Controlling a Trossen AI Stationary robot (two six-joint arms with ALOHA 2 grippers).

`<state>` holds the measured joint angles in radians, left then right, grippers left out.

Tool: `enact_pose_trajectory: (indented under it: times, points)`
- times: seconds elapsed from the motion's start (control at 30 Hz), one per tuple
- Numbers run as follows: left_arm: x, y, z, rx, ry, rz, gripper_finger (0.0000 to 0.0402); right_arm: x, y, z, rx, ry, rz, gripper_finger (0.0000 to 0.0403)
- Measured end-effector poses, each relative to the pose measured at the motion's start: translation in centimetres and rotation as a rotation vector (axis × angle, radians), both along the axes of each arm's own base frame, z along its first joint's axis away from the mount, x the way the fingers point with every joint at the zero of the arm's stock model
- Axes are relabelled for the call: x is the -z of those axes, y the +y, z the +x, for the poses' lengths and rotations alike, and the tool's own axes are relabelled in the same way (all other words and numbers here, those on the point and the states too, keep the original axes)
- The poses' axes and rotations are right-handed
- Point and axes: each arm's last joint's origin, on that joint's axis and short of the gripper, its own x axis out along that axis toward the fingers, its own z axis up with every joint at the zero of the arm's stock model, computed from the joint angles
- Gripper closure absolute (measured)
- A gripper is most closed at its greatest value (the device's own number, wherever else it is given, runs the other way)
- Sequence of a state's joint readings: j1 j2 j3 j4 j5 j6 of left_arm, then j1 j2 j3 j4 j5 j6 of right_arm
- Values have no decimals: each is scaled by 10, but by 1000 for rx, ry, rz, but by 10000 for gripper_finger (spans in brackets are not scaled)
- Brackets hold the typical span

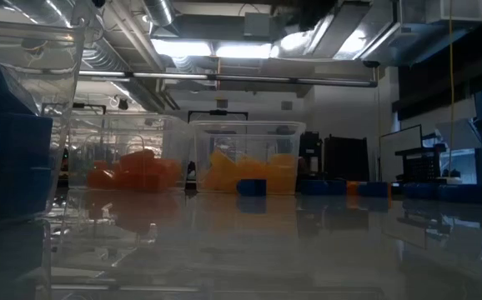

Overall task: Sort blocks
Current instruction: Put the blue game piece into the bottom transparent bin

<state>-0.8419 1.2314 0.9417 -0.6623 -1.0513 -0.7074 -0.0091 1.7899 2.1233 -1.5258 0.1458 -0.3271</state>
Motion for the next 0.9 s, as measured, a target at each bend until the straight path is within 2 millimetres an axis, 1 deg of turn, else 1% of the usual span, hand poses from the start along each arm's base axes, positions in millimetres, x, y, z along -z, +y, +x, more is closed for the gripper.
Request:
enact_pose_trajectory:
  times: [0.07,0.13,0.2,0.33,0.4,0.5,0.6,0.7,0.77,0.9]
  points:
    - [0,1,1,-3,-1,4,233,-6,16,-13,-7,-21,12,252]
    - [0,2,2,-9,2,7,233,-4,28,-20,31,-3,-33,252]
    - [0,2,2,-11,3,8,233,2,34,-19,114,-23,-126,252]
    - [0,4,3,-20,0,2,233,18,37,-16,251,-47,-286,252]
    - [0,4,3,-20,2,1,233,34,37,-9,291,-61,-320,252]
    - [0,4,3,-14,9,-5,233,66,34,5,324,-83,-319,252]
    - [1,3,3,-6,18,-13,233,98,31,18,343,-141,-278,252]
    - [1,3,3,-4,21,-16,233,127,28,31,336,-199,-187,252]
    - [1,3,3,-2,23,-17,233,143,25,38,320,-224,-140,252]
    - [1,4,4,-4,21,-20,233,167,19,51,335,-319,-80,252]
